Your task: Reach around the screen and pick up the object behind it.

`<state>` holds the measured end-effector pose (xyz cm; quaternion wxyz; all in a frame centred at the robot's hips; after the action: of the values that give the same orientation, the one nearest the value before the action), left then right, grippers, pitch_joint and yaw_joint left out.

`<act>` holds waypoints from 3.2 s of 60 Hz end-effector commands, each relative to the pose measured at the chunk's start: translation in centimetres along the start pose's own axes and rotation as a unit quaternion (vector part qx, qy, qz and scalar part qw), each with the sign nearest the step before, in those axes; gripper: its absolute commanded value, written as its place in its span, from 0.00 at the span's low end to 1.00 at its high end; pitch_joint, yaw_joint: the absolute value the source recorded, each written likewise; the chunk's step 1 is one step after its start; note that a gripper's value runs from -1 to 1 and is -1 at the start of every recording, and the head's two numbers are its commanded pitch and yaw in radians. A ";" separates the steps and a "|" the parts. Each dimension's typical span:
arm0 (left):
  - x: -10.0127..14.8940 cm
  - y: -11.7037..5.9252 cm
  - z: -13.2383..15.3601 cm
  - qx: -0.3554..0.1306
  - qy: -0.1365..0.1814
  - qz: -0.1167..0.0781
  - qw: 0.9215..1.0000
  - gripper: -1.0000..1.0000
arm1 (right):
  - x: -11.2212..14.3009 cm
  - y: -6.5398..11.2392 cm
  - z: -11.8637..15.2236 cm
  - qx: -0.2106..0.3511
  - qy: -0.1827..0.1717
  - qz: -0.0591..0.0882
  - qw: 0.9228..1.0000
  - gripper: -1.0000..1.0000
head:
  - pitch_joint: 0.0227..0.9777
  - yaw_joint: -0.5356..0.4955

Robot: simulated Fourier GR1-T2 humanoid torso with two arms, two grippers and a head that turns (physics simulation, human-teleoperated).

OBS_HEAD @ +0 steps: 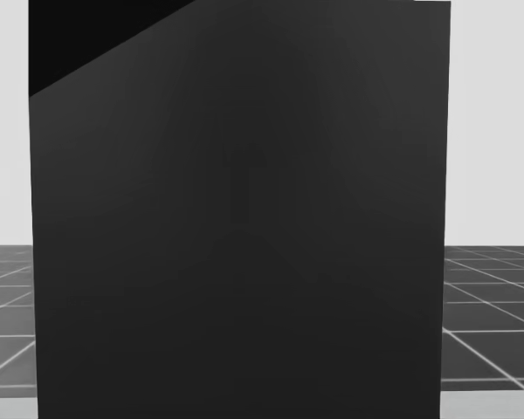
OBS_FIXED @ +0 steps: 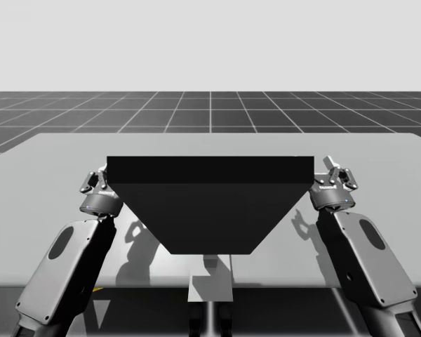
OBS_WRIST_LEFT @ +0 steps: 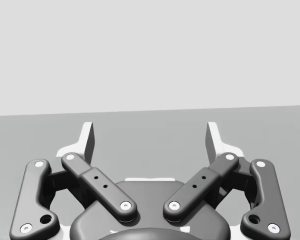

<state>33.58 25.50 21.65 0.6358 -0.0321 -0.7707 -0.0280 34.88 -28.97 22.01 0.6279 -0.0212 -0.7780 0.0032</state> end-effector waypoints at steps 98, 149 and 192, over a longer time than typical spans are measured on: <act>1.2 2.2 8.7 -0.347 0.134 -0.048 0.927 0.00 | -1.0 2.1 7.3 0.446 -0.010 -0.014 0.895 0.00 | 0.07 0.47; 0.7 0.7 8.7 -0.365 0.132 -0.067 0.919 0.00 | -7.2 9.0 3.6 0.504 0.098 -0.048 0.857 0.00 | 0.10 0.47; 0.7 0.3 9.6 -0.377 0.127 -0.086 0.914 0.00 | -10.8 14.4 0.5 0.513 0.195 -0.053 0.834 0.00 | 0.11 0.47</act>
<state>24.34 26.73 20.53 0.6660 -0.1997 -0.6159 -0.3703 36.47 -15.51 12.02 0.6664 0.3465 -0.5459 0.3713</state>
